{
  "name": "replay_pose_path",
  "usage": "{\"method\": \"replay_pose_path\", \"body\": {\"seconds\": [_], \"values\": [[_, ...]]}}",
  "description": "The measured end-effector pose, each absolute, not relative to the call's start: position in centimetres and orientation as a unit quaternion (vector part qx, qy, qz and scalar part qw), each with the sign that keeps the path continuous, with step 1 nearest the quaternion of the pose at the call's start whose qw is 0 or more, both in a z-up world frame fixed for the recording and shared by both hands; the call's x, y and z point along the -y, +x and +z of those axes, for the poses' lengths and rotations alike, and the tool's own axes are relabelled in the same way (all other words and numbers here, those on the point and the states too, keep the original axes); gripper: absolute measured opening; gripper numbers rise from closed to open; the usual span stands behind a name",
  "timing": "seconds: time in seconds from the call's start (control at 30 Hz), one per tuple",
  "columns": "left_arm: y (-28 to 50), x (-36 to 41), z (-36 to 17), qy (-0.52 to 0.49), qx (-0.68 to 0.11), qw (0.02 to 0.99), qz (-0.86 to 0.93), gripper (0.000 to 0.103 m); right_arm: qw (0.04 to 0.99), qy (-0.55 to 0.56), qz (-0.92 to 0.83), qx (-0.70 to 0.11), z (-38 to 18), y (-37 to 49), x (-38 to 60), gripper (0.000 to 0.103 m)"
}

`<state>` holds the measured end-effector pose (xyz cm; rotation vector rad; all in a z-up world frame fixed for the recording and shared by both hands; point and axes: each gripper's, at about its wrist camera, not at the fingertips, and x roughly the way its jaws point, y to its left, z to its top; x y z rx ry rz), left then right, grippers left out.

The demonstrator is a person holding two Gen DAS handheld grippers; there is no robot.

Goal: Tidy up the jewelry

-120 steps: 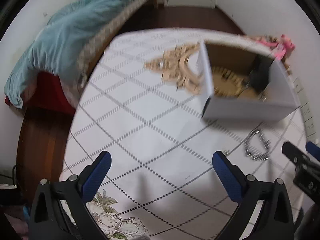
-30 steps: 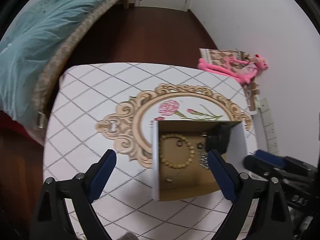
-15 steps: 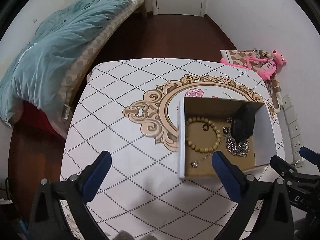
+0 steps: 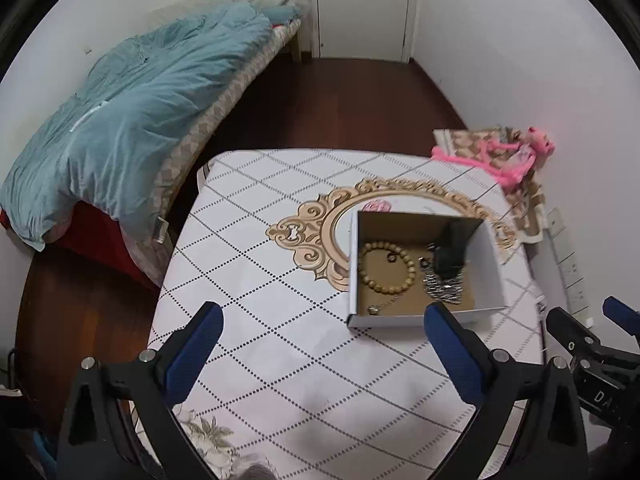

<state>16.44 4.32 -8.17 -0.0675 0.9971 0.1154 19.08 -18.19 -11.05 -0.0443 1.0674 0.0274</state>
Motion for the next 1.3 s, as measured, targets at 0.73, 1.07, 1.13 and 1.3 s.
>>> {"method": "replay_pose_path", "body": {"seconds": [0.73, 1.07, 1.13, 1.3], "values": [[6.0, -3.9, 5.8, -0.030, -0.398, 0.916, 0.046, 0.102, 0.924, -0.019, 0.015, -0.382, 7.1, 6.2, 19.2, 0.101], [7.7, -3.4, 4.9, -0.035, -0.434, 0.899, 0.038, 0.102, 0.914, -0.014, 0.019, -0.406, 6.6, 8.0, 19.1, 0.102], [8.5, -3.4, 4.5, -0.036, -0.445, 0.894, 0.038, 0.102, 0.912, -0.015, 0.019, -0.410, 6.3, 8.8, 19.0, 0.102], [9.9, -3.5, 3.8, -0.031, -0.452, 0.890, 0.046, 0.102, 0.905, -0.029, 0.016, -0.424, 4.9, 11.3, 18.4, 0.102]]}}
